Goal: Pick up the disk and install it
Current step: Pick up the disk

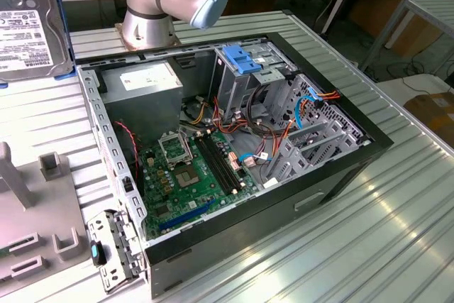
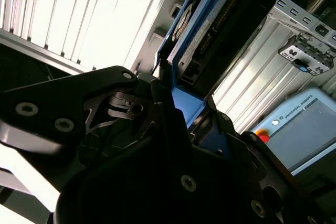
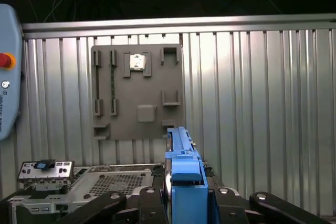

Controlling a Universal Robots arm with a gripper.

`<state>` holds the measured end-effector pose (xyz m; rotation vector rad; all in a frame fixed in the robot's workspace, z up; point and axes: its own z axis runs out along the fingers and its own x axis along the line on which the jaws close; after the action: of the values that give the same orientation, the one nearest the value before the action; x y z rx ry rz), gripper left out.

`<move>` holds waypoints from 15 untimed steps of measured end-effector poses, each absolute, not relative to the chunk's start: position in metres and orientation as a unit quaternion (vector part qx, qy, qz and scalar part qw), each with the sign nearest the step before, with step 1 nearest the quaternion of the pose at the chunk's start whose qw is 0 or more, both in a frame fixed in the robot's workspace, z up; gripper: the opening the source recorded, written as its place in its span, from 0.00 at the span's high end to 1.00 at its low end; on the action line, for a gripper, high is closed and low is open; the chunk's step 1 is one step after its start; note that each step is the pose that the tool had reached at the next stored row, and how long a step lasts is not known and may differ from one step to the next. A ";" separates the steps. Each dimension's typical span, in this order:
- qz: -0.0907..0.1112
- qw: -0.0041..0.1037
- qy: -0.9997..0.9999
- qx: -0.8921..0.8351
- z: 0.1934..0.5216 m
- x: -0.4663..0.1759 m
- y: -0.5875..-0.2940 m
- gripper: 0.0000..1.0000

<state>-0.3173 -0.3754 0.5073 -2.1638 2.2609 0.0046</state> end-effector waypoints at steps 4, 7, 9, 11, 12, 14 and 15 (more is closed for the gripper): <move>0.001 0.006 0.722 -0.691 0.507 -0.312 -0.375 0.63; 0.001 0.006 0.722 -0.691 0.507 -0.308 -0.375 0.63; 0.001 0.006 0.722 -0.691 0.507 -0.304 -0.375 0.63; 0.001 0.006 0.722 -0.691 0.507 -0.298 -0.375 0.63; 0.001 0.006 0.722 -0.691 0.507 -0.297 -0.375 0.63; 0.001 0.006 0.722 -0.691 0.507 -0.294 -0.375 0.63; 0.001 0.006 0.722 -0.691 0.507 -0.293 -0.375 0.63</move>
<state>-0.2926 -0.3754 0.5069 -2.1639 2.2610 0.0046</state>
